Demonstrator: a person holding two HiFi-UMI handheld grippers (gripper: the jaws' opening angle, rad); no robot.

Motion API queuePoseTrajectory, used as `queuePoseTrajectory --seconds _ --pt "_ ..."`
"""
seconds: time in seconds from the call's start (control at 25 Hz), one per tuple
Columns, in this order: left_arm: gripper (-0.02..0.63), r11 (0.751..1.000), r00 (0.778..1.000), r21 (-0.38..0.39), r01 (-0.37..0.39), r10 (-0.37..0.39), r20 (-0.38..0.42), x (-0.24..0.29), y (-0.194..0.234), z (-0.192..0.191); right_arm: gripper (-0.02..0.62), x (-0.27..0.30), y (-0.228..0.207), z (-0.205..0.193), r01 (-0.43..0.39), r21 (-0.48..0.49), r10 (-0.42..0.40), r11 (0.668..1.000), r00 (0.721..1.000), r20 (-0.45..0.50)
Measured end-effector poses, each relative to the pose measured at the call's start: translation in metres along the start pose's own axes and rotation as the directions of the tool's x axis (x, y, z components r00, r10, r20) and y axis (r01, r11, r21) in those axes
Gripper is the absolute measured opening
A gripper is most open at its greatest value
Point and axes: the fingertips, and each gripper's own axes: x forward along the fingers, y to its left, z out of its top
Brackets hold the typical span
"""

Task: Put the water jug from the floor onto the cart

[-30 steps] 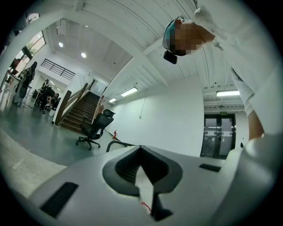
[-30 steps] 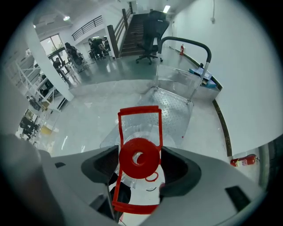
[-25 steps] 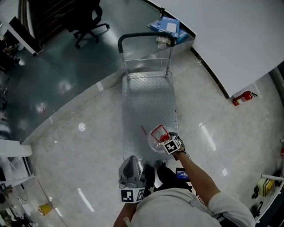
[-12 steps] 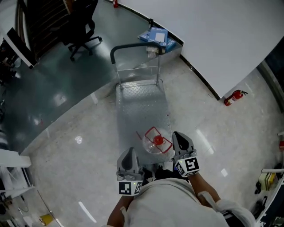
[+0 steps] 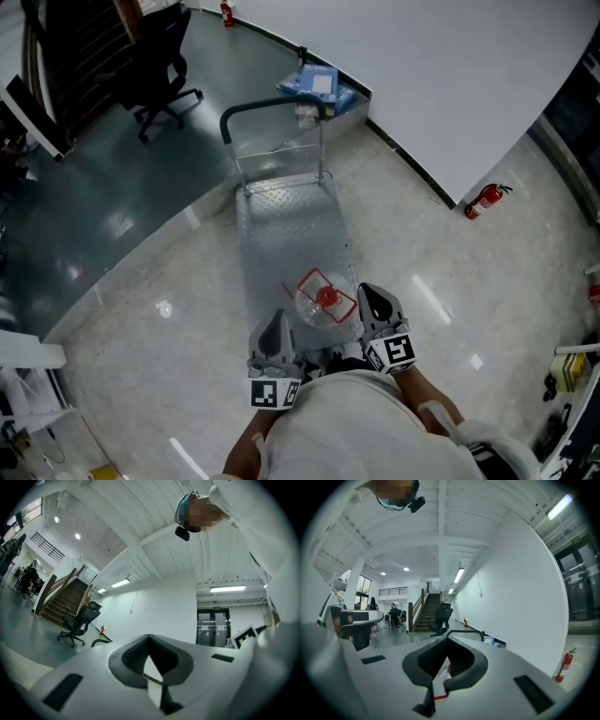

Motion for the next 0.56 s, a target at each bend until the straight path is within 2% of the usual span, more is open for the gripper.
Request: queuePoseTrajectory --seconds 0.56 --pt "0.003 1.000 1.000 0.013 -0.010 0.009 0.013 -0.0021 0.0052 0.0041 0.011 0.0063 0.0034 0.0021 -0.019 0.001 0.019 1.000 1.000 0.003"
